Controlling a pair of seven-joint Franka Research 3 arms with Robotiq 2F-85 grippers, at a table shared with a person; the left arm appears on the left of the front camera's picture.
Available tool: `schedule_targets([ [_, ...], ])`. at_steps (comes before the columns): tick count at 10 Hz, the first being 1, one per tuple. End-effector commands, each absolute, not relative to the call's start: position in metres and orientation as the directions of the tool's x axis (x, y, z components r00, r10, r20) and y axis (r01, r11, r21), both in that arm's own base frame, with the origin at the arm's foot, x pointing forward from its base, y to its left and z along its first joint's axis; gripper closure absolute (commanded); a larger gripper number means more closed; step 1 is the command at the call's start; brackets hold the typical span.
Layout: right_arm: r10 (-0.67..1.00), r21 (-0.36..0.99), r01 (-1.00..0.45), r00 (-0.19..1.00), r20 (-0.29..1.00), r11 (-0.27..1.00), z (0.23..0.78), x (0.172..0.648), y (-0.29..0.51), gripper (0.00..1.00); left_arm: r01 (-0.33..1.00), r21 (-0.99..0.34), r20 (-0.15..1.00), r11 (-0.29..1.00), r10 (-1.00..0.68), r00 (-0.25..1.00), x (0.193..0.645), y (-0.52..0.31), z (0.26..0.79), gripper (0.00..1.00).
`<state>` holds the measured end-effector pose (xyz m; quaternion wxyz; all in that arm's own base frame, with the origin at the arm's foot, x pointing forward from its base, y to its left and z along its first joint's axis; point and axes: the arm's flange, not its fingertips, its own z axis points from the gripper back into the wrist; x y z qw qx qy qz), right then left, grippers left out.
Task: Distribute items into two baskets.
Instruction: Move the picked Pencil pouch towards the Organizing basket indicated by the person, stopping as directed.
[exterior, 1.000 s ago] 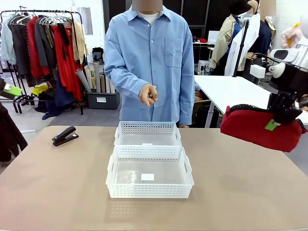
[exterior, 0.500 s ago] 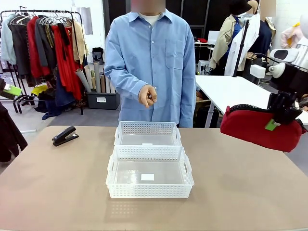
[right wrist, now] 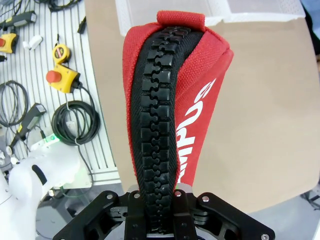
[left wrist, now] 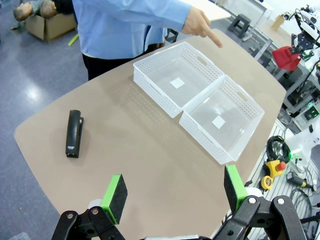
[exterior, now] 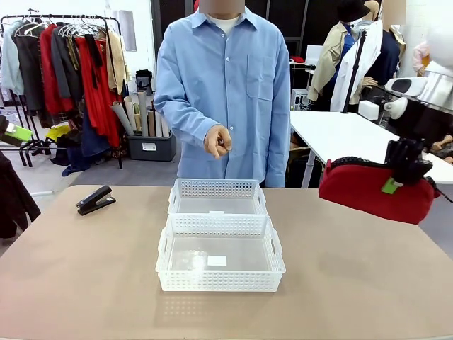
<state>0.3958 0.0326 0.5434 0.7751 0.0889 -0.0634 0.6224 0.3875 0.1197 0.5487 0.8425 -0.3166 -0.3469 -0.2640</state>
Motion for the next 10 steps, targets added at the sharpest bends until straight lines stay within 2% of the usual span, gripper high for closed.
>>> schedule_targets([
  [1, 0.95, 0.052, -0.968, 0.25, 0.188, 0.244, 0.547, 0.427, 0.052, 1.0, 0.667, -0.36, 0.761, 0.652, -0.207, 0.614, 0.388, 0.119, 0.55, 0.0],
  [7, 0.969, 0.073, -0.977, 0.209, 0.128, 0.201, 0.538, 0.483, 0.099, 1.0, 0.667, -0.36, 0.761, 0.652, -0.207, 0.614, 0.388, 0.119, 0.55, 0.0],
  [10, 0.95, 0.072, -0.958, 0.286, 0.127, 0.279, 0.53, 0.502, 0.122, 1.0, 0.667, -0.36, 0.761, 0.652, -0.207, 0.614, 0.388, 0.119, 0.55, 0.0],
])
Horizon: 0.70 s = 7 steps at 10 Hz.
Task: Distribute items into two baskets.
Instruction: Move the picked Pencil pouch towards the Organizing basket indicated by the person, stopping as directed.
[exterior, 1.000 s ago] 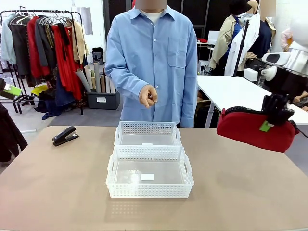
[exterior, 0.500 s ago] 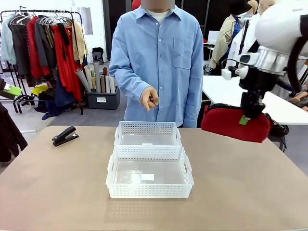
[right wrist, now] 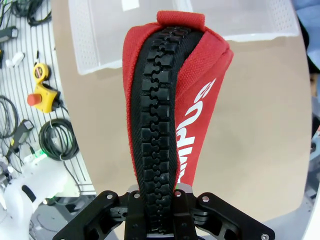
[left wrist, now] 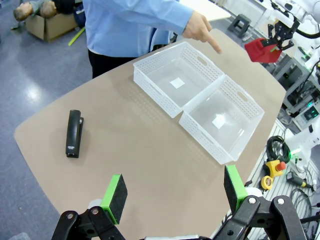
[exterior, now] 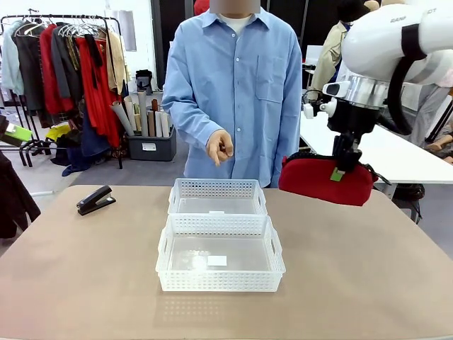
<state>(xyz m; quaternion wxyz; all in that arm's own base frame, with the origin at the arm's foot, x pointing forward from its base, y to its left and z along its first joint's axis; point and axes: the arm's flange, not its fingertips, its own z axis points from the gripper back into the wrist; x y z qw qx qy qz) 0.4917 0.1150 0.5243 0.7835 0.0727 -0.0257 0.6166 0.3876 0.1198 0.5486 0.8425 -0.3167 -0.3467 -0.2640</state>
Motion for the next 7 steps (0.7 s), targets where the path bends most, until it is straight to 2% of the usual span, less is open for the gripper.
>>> schedule_targets([
  [1, 0.943, 0.069, -0.953, 0.301, 0.142, 0.294, 0.529, 0.508, 0.13, 1.0, 0.667, -0.36, 0.761, 0.652, -0.207, 0.614, 0.388, 0.119, 0.55, 0.0],
  [4, 0.946, 0.121, -0.955, 0.288, 0.146, 0.272, 0.518, 0.533, 0.159, 1.0, 0.667, -0.36, 0.761, 0.652, -0.207, 0.614, 0.388, 0.119, 0.55, 0.0],
  [7, 0.961, 0.109, -0.968, 0.241, 0.131, 0.228, 0.508, 0.554, 0.179, 1.0, 0.667, -0.36, 0.761, 0.652, -0.207, 0.614, 0.388, 0.119, 0.55, 0.0],
])
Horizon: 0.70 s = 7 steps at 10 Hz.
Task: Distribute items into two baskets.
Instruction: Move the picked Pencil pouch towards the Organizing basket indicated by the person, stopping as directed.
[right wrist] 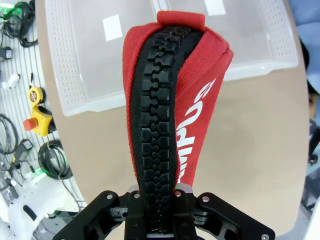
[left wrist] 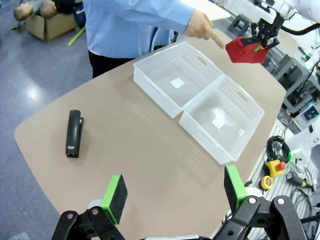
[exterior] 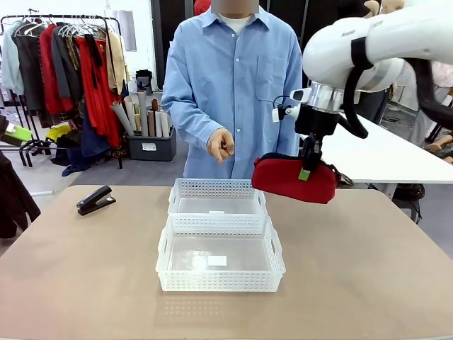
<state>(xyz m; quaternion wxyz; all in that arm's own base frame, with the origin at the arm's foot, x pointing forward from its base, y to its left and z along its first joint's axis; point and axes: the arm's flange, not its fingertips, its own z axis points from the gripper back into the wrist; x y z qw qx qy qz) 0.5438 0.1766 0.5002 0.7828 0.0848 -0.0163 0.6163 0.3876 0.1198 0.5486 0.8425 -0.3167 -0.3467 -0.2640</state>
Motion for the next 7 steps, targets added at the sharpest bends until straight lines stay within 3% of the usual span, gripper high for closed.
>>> schedule_targets([
  [1, 0.969, 0.102, -0.973, 0.217, 0.122, 0.205, 0.505, 0.56, 0.184, 1.0, 0.667, -0.36, 0.761, 0.652, -0.207, 0.614, 0.388, 0.119, 0.55, 0.0],
  [5, 0.988, 0.11, -0.986, 0.133, 0.081, 0.124, 0.484, 0.585, 0.195, 1.0, 0.667, -0.36, 0.761, 0.652, -0.207, 0.614, 0.388, 0.119, 0.55, 0.0],
  [6, 0.995, 0.104, -0.992, 0.078, 0.066, 0.071, 0.491, 0.563, 0.178, 1.0, 0.667, -0.36, 0.761, 0.652, -0.207, 0.614, 0.388, 0.119, 0.55, 0.0],
  [7, 0.994, 0.096, -0.991, 0.097, 0.044, 0.093, 0.504, 0.531, 0.14, 1.0, 0.667, -0.36, 0.761, 0.652, -0.207, 0.614, 0.388, 0.119, 0.55, 0.0],
])
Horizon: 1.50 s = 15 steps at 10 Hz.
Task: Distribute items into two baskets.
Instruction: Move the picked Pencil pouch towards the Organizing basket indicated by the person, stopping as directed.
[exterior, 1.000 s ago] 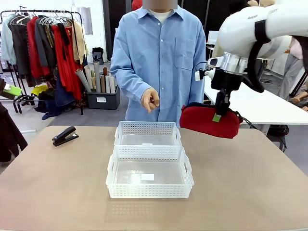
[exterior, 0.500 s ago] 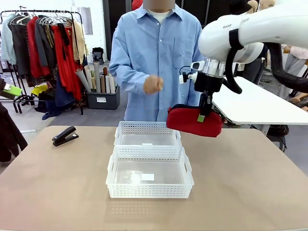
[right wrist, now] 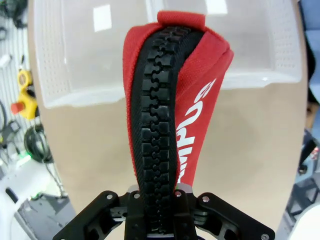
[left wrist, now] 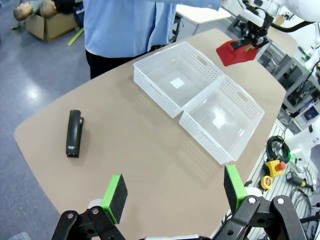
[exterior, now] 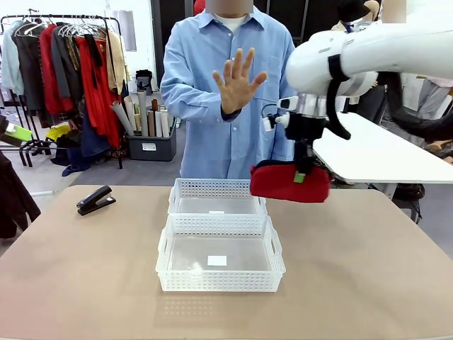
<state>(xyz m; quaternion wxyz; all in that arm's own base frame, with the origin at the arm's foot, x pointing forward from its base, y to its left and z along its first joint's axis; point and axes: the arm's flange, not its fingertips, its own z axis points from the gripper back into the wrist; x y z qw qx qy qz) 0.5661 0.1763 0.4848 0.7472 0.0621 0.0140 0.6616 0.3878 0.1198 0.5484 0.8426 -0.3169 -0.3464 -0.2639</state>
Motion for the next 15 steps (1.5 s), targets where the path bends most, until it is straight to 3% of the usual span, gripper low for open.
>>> schedule_targets([
  [1, 0.989, 0.084, -0.99, 0.12, 0.082, 0.113, 0.517, 0.494, 0.098, 1.0, 0.667, -0.36, 0.761, 0.652, -0.207, 0.614, 0.388, 0.119, 0.55, 0.0],
  [4, 0.967, 0.067, -0.975, 0.219, 0.133, 0.212, 0.52, 0.421, 0.01, 1.0, 0.667, -0.36, 0.761, 0.652, -0.207, 0.614, 0.388, 0.119, 0.55, 0.0],
  [9, 0.966, 0.059, -0.983, 0.182, 0.182, 0.174, 0.51, 0.432, -0.025, 1.0, 0.667, -0.36, 0.761, 0.652, -0.207, 0.614, 0.388, 0.119, 0.55, 0.0],
  [10, 0.986, 0.034, -0.996, 0.084, 0.146, 0.08, 0.513, 0.432, -0.025, 1.0, 0.667, -0.36, 0.761, 0.652, -0.207, 0.614, 0.388, 0.119, 0.55, 0.0],
  [11, 0.958, 0.083, -0.97, 0.238, 0.157, 0.227, 0.504, 0.42, -0.023, 1.0, 0.667, -0.36, 0.761, 0.652, -0.207, 0.614, 0.388, 0.119, 0.55, 0.0],
  [15, 0.958, 0.083, -0.97, 0.238, 0.157, 0.227, 0.504, 0.42, -0.023, 1.0, 0.667, -0.36, 0.761, 0.652, -0.207, 0.614, 0.388, 0.119, 0.55, 0.0],
])
